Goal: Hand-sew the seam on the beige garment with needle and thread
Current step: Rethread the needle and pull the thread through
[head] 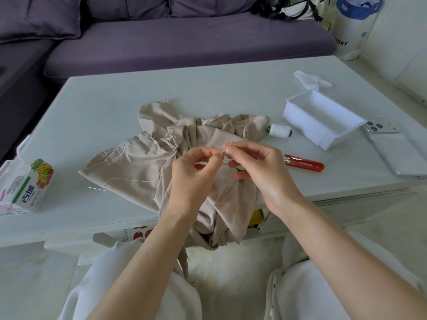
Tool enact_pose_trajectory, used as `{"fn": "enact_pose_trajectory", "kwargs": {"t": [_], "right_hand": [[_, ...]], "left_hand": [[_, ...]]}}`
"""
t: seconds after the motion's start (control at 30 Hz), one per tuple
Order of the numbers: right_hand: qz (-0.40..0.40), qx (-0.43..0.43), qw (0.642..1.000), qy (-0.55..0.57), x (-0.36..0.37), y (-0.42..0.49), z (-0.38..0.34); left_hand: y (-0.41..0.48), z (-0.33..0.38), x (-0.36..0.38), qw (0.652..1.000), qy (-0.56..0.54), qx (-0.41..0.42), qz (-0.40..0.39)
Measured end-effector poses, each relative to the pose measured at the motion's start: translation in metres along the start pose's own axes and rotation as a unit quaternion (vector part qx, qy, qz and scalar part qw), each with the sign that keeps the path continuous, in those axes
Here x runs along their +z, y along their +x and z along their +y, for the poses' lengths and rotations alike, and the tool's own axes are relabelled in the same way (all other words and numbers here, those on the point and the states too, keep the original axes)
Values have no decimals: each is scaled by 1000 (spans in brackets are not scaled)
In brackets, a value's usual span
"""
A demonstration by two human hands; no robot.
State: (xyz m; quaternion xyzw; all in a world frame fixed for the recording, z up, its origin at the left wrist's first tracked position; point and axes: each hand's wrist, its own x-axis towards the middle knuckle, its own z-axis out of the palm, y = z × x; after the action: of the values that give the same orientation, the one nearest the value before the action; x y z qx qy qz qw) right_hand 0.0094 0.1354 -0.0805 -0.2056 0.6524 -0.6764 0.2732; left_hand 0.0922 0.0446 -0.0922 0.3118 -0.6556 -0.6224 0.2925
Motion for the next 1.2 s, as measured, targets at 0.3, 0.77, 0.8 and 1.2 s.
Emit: {"fn": "enact_pose_trajectory", "kwargs": {"t": [0.3, 0.77, 0.8, 1.2], "right_hand": [[56, 43, 996, 51, -6, 5, -4], [2, 172, 946, 274, -22, 11, -9], [-1, 177, 941, 289, -25, 11, -9], [-109, 261, 837, 469, -45, 9, -5]], "left_hand": [[1, 1, -5, 1000, -5, -24, 18], [6, -8, -17, 998, 8, -39, 55], [7, -7, -17, 997, -47, -47, 50], [1, 8, -17, 904, -415, -78, -74]]}}
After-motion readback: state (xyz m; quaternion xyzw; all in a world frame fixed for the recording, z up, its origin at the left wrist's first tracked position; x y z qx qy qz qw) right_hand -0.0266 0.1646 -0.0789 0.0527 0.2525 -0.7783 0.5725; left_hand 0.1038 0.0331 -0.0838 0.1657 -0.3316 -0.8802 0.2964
